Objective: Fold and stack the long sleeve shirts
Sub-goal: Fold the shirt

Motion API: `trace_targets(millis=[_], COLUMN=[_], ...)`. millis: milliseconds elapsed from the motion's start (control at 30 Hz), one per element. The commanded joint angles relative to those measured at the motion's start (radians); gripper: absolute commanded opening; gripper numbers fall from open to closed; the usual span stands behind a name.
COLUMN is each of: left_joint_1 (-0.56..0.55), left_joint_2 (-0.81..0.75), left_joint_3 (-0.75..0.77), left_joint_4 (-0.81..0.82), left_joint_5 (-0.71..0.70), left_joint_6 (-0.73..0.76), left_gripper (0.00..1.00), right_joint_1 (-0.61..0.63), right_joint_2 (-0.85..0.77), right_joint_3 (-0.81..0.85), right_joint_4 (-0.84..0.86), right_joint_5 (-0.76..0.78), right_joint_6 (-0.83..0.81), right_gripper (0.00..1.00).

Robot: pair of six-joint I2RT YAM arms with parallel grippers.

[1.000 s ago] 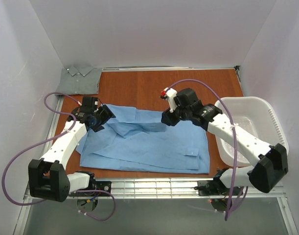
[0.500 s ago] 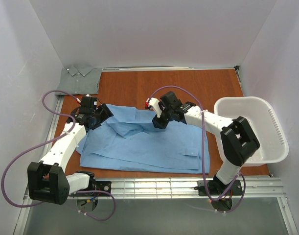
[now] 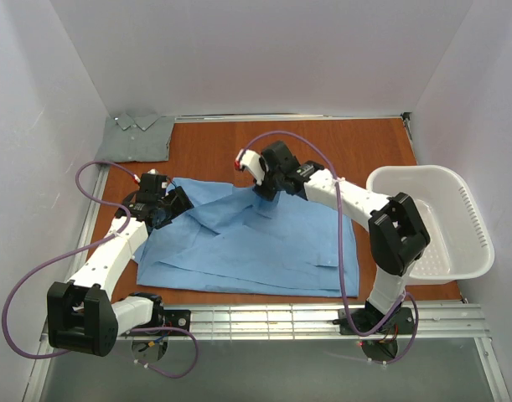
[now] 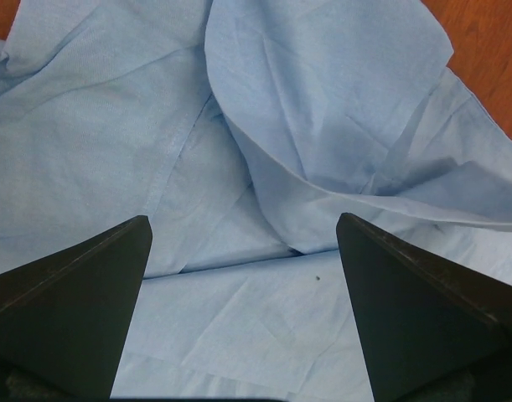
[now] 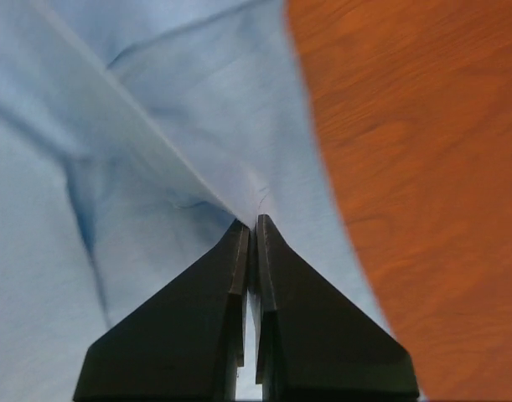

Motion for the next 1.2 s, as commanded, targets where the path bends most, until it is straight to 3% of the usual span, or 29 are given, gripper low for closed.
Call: trace_targets(millis=[0, 233, 267, 300, 333, 433, 500, 700, 867, 1167], left_joint_1=[0.003, 0.003, 0.003, 0.003, 0.003, 0.003, 0.003, 0.007, 0.039, 0.15], left_joint_2=[-0.02, -0.026, -0.027, -0.029, -0.027, -0.014, 0.005, 0.173, 0.374, 0.52], left_joint_3=[-0.003, -0.014, -0.017, -0.021, -0.024, -0.023, -0.014, 0.08, 0.173, 0.14], left_joint_4=[0.016, 0.016, 0.017, 0.017, 0.019, 0.031, 0.043, 0.079, 0.114, 0.12], left_joint_5=[-0.021, -0.02, -0.021, -0.021, -0.023, -0.021, -0.021, -0.015, 0.012, 0.018], left_joint_6=[0.024, 0.023, 0.024, 0.021, 0.021, 0.018, 0.014, -0.02, -0.049, -0.097], left_gripper=[0.85, 0.85, 0.85, 0.85, 0.85, 0.85, 0.85, 0.84, 0.79, 0.68], right_joint_1=[-0.035, -0.136, -0.147, -0.15, -0.152, -0.155, -0.156, -0.156, -0.153, -0.152], right_joint_2=[0.009, 0.257, 0.286, 0.329, 0.345, 0.336, 0.284, 0.06, -0.068, -0.079], right_joint_3=[0.222, 0.643, 0.681, 0.745, 0.763, 0.729, 0.669, 0.327, 0.033, -0.213], right_joint_4=[0.037, 0.077, 0.08, 0.082, 0.086, 0.099, 0.105, 0.013, -0.053, -0.081], right_joint_5=[0.212, 0.553, 0.591, 0.65, 0.68, 0.751, 0.751, 0.529, 0.306, 0.087], right_joint_6=[-0.023, 0.059, 0.081, 0.087, 0.098, 0.19, 0.233, 0.403, 0.556, 0.67], right_gripper=[0.01, 0.01, 0.06, 0.17, 0.38, 0.67, 0.75, 0.72, 0.56, 0.45])
